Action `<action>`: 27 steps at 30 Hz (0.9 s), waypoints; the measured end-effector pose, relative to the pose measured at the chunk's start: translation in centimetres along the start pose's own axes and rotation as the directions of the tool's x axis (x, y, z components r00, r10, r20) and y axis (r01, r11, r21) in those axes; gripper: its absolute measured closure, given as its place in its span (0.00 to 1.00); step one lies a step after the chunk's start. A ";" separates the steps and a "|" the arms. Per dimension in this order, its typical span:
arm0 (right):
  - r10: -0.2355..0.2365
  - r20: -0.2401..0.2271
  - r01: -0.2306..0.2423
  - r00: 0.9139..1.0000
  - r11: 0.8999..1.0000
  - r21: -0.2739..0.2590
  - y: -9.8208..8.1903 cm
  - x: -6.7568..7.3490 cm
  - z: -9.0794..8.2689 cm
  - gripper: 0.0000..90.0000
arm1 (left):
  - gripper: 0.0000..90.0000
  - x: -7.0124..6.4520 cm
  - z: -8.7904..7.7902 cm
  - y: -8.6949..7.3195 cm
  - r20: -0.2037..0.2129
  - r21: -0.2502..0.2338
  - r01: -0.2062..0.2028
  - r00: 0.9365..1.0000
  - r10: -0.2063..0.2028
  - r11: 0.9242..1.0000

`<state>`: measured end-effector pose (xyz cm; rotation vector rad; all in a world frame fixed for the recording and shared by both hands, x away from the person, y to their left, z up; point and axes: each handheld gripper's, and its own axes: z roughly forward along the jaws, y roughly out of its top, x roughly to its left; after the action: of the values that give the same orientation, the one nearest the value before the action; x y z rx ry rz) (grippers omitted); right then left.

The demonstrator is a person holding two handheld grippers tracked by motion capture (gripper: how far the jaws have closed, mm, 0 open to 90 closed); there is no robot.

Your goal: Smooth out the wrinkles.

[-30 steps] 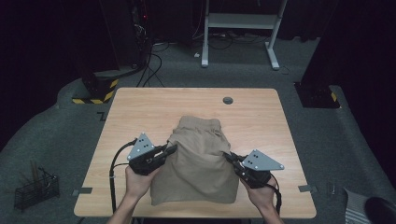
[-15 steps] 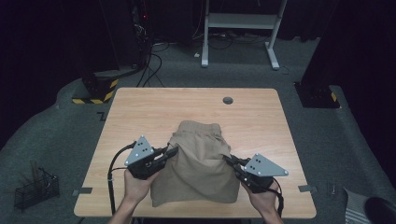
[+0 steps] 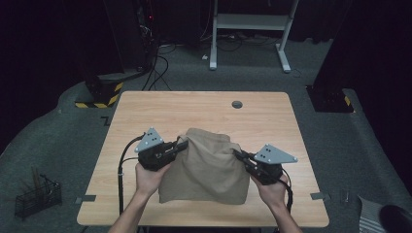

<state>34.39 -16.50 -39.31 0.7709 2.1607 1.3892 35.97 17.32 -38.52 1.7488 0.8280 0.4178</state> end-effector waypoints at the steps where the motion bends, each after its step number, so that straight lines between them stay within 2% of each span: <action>1: 0.006 0.003 -0.006 1.000 1.000 0.008 0.0 -0.3 0.4 0.98 | 0.92 0.4 0.3 0.0 -0.006 0.006 0.007 1.000 -0.007 1.000; 11: 0.036 0.039 -0.038 0.999 0.998 0.047 -0.4 -2.4 2.7 0.98 | 0.92 2.2 2.1 -0.1 -0.046 0.024 0.029 0.999 -0.028 0.999; 20: 0.040 0.057 -0.044 0.998 0.997 0.058 -0.5 -3.2 3.6 0.98 | 0.92 3.2 2.9 -0.3 -0.065 0.033 0.050 0.997 -0.048 0.998; 27: 0.065 0.064 -0.069 0.996 0.995 0.071 -0.7 -4.0 4.8 0.98 | 0.92 4.2 3.8 -0.7 -0.087 0.053 0.068 0.994 -0.064 0.996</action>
<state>40.22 -16.21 -41.49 0.9093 2.1666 1.3074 41.13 17.83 -40.99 1.7600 0.9640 0.4310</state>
